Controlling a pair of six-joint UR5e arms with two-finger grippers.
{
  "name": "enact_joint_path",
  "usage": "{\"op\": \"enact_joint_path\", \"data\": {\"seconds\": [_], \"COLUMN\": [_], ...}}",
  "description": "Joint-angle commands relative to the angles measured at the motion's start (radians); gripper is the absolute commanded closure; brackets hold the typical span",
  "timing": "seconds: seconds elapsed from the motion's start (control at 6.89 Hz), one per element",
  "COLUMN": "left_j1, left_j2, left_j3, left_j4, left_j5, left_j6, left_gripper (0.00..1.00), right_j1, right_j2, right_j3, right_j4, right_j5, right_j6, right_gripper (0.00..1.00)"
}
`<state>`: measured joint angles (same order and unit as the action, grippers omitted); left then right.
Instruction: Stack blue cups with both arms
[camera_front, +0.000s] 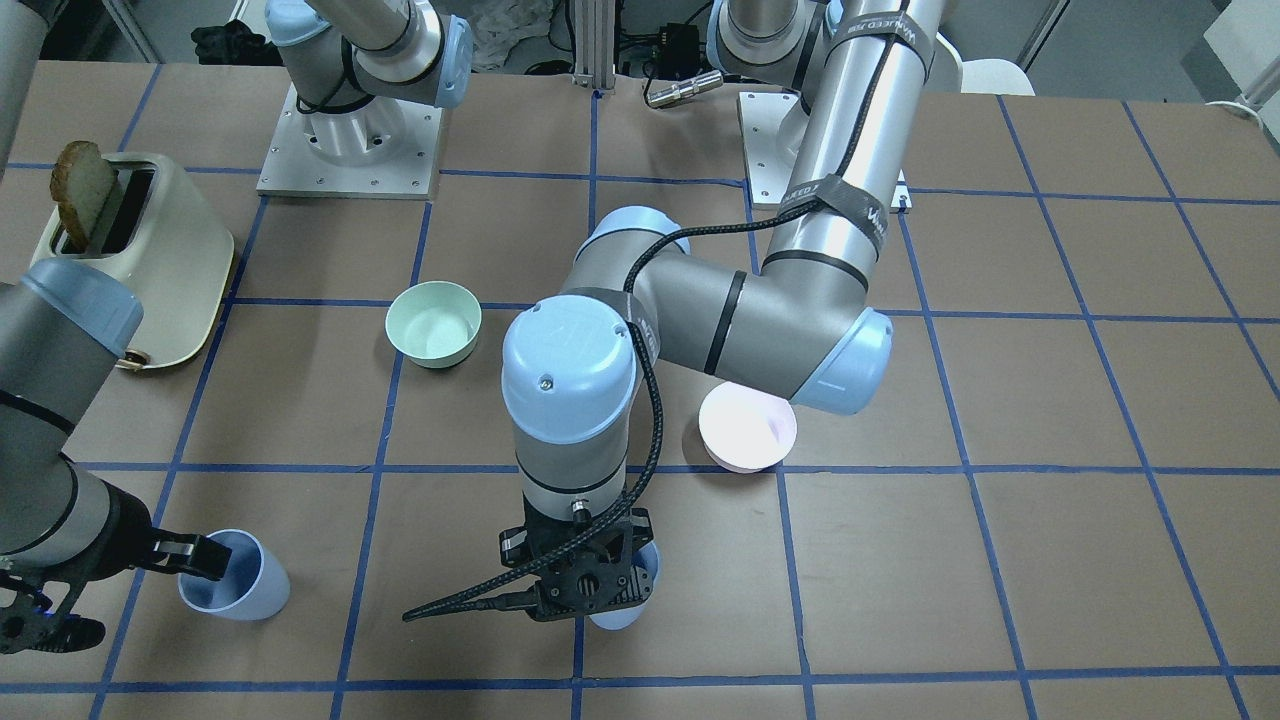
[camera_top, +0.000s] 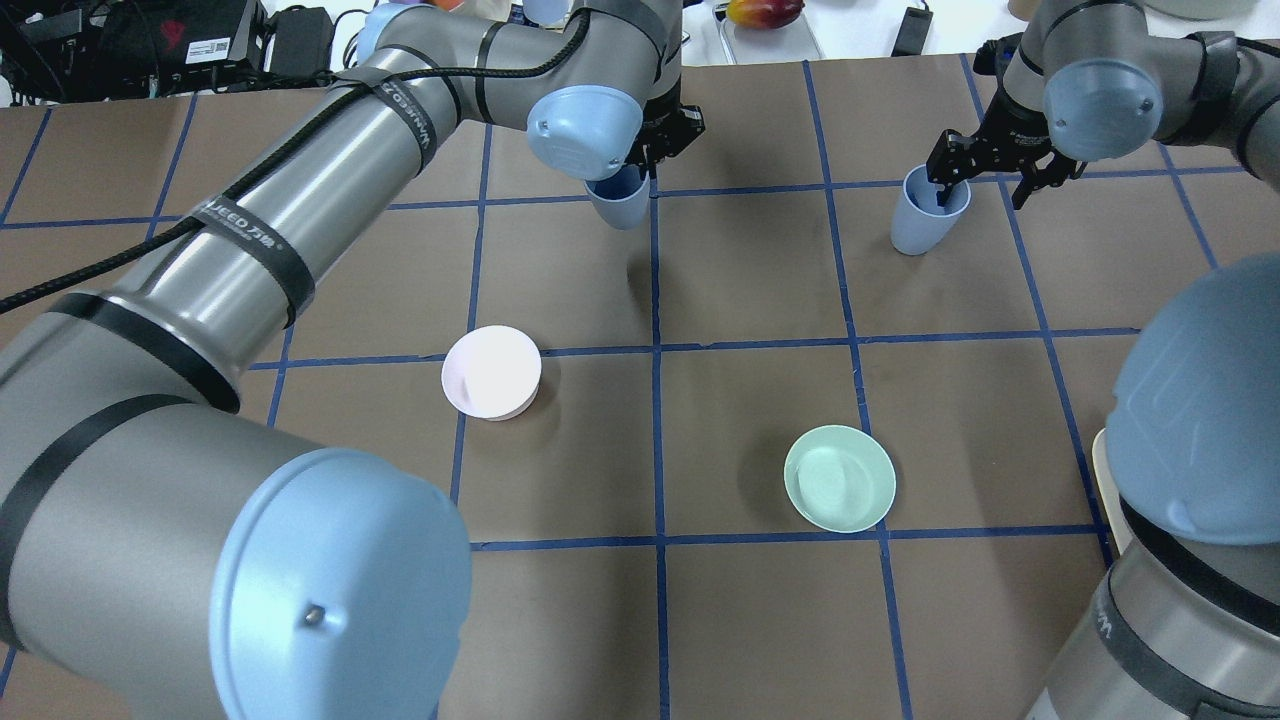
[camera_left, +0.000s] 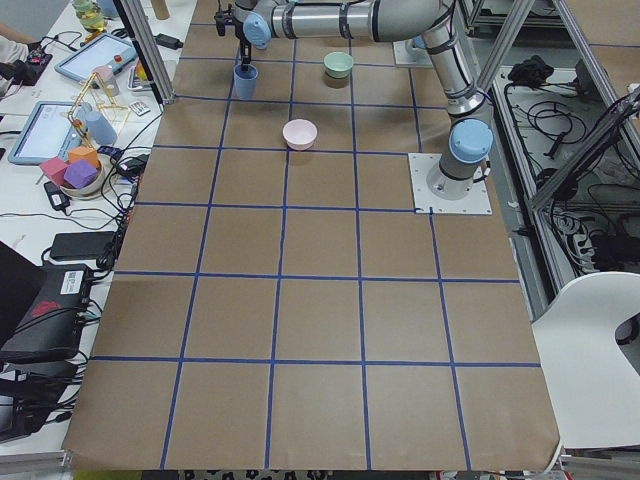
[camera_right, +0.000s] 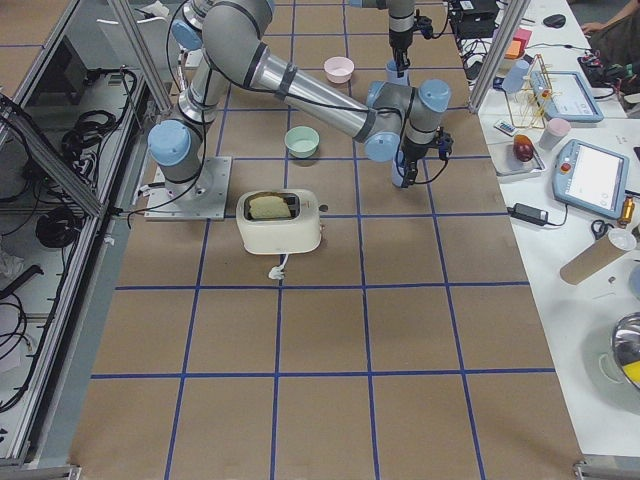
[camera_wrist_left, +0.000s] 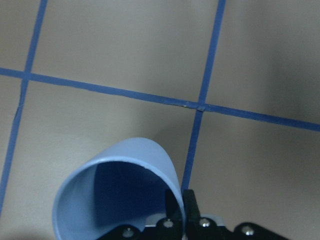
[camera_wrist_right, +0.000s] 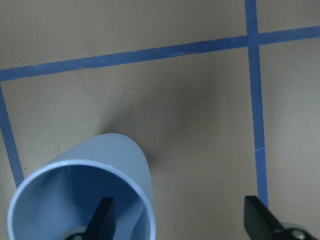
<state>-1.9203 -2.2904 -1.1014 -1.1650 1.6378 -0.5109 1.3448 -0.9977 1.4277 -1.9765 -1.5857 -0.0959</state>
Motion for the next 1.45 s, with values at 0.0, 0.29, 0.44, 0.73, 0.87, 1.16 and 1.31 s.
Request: {"op": "enact_joint_path", "data": {"seconds": [0.0,0.29,0.44,0.73,0.87,1.16,1.31], "left_j1": [-0.009,-0.013,-0.013,0.004,0.012,0.091,0.142], "left_j2": [-0.044,-0.049,-0.026,0.031,0.098,0.259,0.329], "left_j3": [0.014,0.014,0.017,0.041,0.078,0.072,0.037], "left_j4": [-0.022,-0.042,-0.044,-0.114,-0.306,-0.624,-0.642], "left_j5": [-0.007,-0.007,-0.007,-0.033,-0.033,-0.033,-0.035], "left_j6": [0.003,0.027,0.046,0.046,0.089,0.379,0.449], "left_gripper": [0.74,0.13,0.0,0.0,0.0,0.0,0.0], "right_j1": [-0.003,-0.003,-0.003,0.007,0.023,0.133,0.207], "right_j2": [0.005,0.002,-0.004,-0.015,-0.016,-0.021,-0.022], "right_j3": [0.0,-0.006,-0.013,-0.099,-0.162,-0.283,-0.335], "right_j4": [0.002,0.011,0.013,0.123,0.213,0.324,0.356], "right_j5": [0.001,0.0,0.003,0.058,0.067,0.092,0.093], "right_j6": [0.001,0.002,0.004,0.008,0.057,0.21,0.335], "right_gripper": [0.93,1.0,1.0,1.0,1.0,1.0,1.0]}}
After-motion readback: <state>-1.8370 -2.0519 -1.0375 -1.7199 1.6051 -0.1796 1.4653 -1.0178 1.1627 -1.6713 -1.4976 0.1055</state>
